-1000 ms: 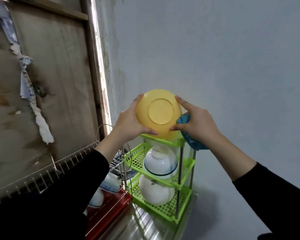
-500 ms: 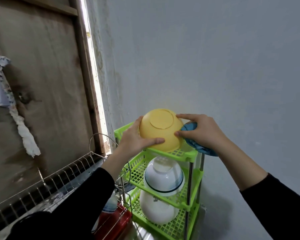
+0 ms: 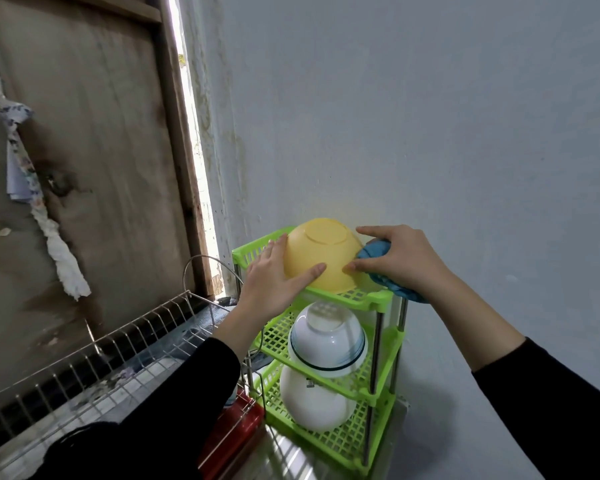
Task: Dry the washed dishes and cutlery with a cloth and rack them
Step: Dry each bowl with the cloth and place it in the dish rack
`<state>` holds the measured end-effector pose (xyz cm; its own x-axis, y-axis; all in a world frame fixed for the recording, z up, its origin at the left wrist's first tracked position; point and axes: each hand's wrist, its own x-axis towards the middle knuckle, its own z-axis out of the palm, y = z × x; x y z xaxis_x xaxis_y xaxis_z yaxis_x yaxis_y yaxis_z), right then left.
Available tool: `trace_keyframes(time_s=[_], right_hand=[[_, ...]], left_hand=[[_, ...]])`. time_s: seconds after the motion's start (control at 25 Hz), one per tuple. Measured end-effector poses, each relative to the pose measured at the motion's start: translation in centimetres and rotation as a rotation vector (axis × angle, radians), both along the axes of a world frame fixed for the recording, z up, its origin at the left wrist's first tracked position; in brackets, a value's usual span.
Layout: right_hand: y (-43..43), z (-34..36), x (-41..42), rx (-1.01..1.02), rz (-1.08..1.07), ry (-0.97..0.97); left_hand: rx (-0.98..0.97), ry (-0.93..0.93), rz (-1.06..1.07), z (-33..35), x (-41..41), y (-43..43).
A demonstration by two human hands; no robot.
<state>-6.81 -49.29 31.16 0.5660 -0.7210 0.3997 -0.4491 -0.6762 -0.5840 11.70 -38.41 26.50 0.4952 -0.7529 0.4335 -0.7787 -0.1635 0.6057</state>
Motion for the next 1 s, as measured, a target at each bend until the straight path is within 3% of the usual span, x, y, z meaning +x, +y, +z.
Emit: trace_keyframes(time_s=[0.12,0.36,0.72,1.0], right_hand=[[2.0,-0.6,-1.5,-0.004,0.040,-0.209],[9.4,-1.9,-5.8,-0.111,0.113,-0.289],[22.8,-8.2,-12.0,0.085,0.253,-0.246],[32.8,-12.7,-11.0,0.160,0.451,-0.158]], left_hand=[[-0.042,-0.089,0.069,-0.6,-0.9,1.7],[-0.085,-0.260,0.174,-1.4,-5.4,9.1],[0.095,-0.200,0.338,-6.6,-14.9,26.0],[0.283,-0.153,0.552,-11.2,-18.5,39.7]])
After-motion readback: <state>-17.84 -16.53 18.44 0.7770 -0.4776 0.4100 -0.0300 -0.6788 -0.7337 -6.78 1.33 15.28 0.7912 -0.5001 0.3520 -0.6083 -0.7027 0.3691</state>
